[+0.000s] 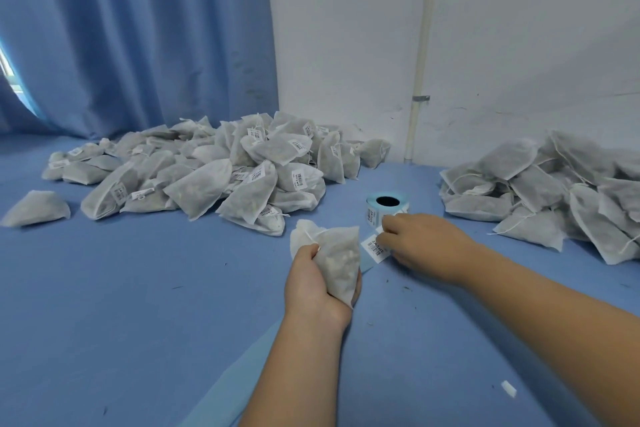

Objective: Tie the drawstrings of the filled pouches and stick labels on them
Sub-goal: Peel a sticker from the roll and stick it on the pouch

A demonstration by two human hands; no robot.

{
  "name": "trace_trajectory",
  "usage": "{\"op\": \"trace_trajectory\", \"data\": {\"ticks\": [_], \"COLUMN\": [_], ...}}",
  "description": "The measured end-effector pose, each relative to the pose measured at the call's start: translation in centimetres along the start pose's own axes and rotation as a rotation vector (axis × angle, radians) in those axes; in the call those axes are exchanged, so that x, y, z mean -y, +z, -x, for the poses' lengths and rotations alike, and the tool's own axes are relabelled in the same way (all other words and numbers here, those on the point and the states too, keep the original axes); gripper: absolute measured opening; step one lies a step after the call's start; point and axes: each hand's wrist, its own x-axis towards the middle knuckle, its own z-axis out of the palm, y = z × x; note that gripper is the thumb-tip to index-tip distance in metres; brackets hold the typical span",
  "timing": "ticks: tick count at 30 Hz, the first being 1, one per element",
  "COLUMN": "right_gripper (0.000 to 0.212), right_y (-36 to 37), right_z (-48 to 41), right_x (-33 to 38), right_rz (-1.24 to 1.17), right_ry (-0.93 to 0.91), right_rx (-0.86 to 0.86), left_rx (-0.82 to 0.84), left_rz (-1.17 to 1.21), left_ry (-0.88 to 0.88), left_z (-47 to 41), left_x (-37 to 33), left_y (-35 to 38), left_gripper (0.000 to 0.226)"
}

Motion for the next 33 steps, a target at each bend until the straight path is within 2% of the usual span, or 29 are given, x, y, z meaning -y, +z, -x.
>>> {"op": "trace_trajectory", "data": {"ticks": [2,5,8,11,14,15,18,21,25,28,33], "right_gripper": [0.005,0.029,0.033,0.028,0.008,0.008,0.026,0.025,0.022,0.011,0.024], "right_y": [-0.3,-1.1,-0.9,-0.6,-0.2,-0.2,-0.5,-0.6,-0.7,-1.0,-1.8], "right_z": [-0.3,-0.2,-0.4,-0.1,0.2,0.1,-1.0,-2.3,-3.3,-3.9,-4.1], "right_x": [0.0,0.2,0.5,0.6,0.6,0.6,0.6,1.2,1.9,1.9,1.3], "right_rz": [0.052,0.085,0.095,0.008,-0.205,-0.281,-0.471,-0.579,-0.592,-0.635,-0.713], "right_ry": [-0.061,-0.1,-0.114,-0.057,0.079,0.133,0.225,0.229,0.249,0.265,0.313], "right_rx": [-0.054,-0.158,-0.197,-0.203,-0.247,-0.252,-0.147,-0.039,0.117,0.134,0.133], "left_rx": [-0.003,-0.005,-0.013,-0.019,-0.023,-0.021,-0.016,-0.011,-0.019,-0.026,-0.041], "left_rz": [-0.003,-0.021,-0.032,-0.039,-0.04,-0.039,-0.029,-0.026,-0.013,-0.015,-0.032], "left_ry": [0.004,0.004,0.008,0.009,0.01,0.012,0.023,0.02,0.013,0.015,0.023], "left_z": [0.0,0.0,-0.1,-0.1,-0.2,-0.2,-0.3,-0.1,0.0,-0.1,-0.2], "left_x": [0.0,0.0,0.1,0.1,0.1,0.1,0.1,0.0,0.0,0.0,0.1], "left_y": [0.0,-0.1,-0.1,-0.1,-0.1,-0.1,-0.2,-0.3,-0.3,-0.3,-0.3], "left_gripper": [0.015,0.015,0.012,0.014,0.014,0.014,0.016,0.017,0.018,0.017,0.015]}}
